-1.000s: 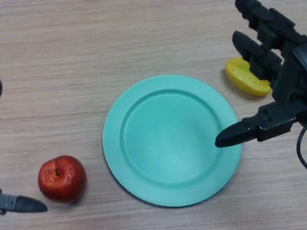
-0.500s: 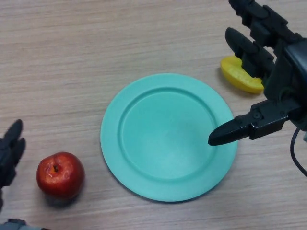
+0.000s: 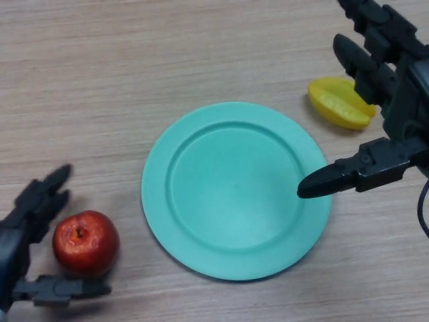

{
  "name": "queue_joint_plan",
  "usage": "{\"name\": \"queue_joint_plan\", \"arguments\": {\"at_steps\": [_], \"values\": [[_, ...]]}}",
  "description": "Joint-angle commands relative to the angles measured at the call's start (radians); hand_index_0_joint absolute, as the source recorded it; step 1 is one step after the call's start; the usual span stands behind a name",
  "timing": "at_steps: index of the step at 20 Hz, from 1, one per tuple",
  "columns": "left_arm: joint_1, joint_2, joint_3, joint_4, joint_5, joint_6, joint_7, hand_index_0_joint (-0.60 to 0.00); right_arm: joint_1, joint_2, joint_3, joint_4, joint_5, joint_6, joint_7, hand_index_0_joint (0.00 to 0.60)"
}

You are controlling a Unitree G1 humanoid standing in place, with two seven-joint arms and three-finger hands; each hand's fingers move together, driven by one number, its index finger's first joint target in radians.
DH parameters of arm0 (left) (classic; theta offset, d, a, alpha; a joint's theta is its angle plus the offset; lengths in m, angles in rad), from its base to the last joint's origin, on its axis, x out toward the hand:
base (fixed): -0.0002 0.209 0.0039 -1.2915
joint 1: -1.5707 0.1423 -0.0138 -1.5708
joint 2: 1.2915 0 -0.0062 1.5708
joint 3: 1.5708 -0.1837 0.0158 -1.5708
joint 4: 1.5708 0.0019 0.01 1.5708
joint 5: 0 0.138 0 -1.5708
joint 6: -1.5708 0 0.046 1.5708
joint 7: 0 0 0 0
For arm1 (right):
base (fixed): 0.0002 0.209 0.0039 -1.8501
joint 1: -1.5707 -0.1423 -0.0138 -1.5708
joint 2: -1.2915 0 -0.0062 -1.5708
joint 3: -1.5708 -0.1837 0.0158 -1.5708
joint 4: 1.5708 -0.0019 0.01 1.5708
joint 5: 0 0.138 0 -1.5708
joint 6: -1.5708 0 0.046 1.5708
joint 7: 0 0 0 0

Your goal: Pick up the red apple and place it on the plate

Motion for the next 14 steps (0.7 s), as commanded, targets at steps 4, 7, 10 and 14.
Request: {"name": "queue_joint_plan", "arguments": {"at_steps": [4,7,10,14], "values": [[-0.032,0.085,0.023,-0.016,0.077,-0.18,0.057,-0.6,-0.026,-0.038,-0.08,-0.084,0.001,-0.073,-0.014,0.0],[-0.047,0.098,0.074,-0.057,0.169,-0.154,0.199,-0.6,-0.038,-0.035,-0.095,-0.111,0.021,-0.018,-0.03,0.0],[-0.06,0.082,0.066,-0.167,0.178,-0.11,0.25,-0.6,-0.03,-0.041,-0.113,-0.12,0.046,-0.018,-0.041,0.0],[-0.141,0.07,-0.059,-0.326,0.145,0.12,0.09,-0.6,-0.028,-0.06,-0.132,-0.126,0.056,-0.035,-0.052,0.0]]}}
